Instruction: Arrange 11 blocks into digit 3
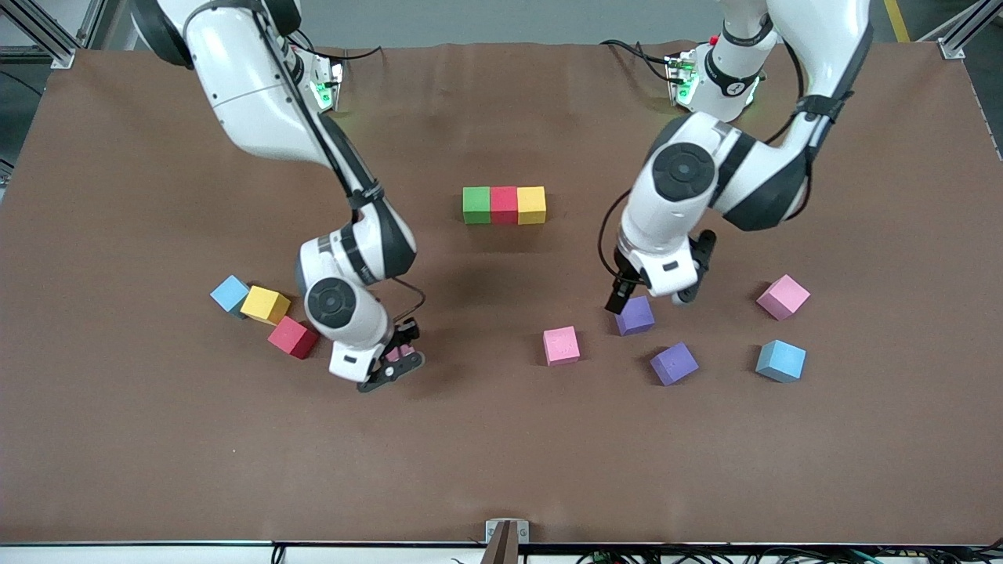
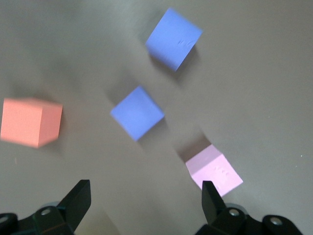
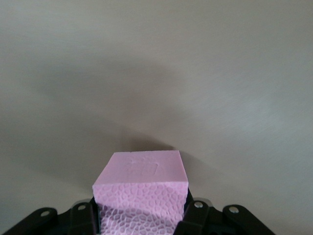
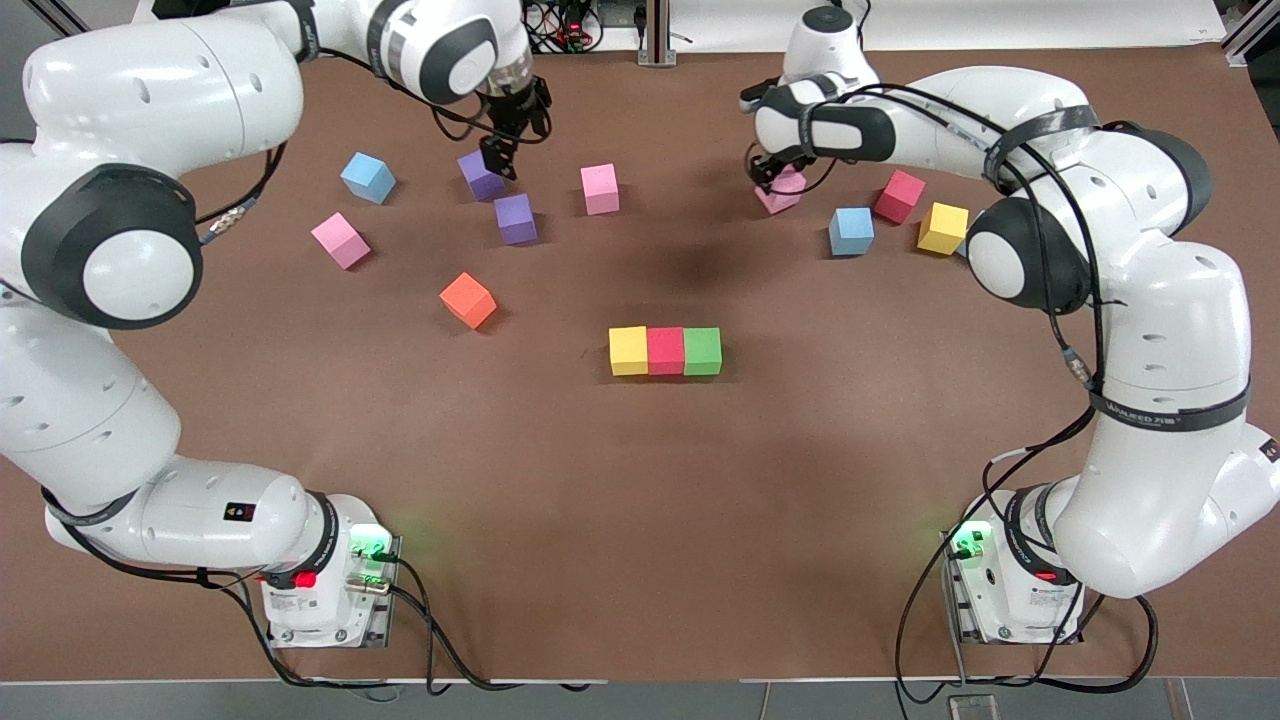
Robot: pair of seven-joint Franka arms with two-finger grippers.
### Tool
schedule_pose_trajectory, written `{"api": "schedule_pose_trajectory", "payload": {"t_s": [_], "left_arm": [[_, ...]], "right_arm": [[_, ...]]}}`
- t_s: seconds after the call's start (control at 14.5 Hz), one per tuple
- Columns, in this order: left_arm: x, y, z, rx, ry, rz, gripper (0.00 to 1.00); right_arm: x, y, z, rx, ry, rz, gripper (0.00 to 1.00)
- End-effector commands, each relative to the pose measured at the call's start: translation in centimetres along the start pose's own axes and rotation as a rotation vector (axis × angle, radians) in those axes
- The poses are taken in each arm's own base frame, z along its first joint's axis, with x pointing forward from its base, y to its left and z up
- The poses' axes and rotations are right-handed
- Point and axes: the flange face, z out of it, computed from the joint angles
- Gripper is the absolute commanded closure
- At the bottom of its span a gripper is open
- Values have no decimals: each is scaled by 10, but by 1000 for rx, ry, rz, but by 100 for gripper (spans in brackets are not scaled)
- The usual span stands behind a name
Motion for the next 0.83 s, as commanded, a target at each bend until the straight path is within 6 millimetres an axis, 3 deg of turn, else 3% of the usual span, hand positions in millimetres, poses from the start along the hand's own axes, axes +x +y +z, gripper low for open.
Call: {"api": "schedule_pose_trajectory", "payload": {"t_s": [0.0, 0.21, 0.48, 0.55, 0.76], "left_arm": [[33, 2, 0, 15, 8, 147, 0], [71, -1, 16, 40, 27, 319, 0], [74, -1, 30, 80, 87, 570, 0], [75, 0, 29, 80, 85, 609, 0], [94, 10, 3, 61, 101, 707, 0]], "right_arm": [[-44, -46, -27, 20, 6, 136, 65], [-72, -91, -21, 24, -9, 259, 65], [-103, -140, 1, 28, -39, 380, 65], [-111, -151, 8, 26, -37, 405, 65], [-127, -171, 19, 12, -54, 425, 65]]}}
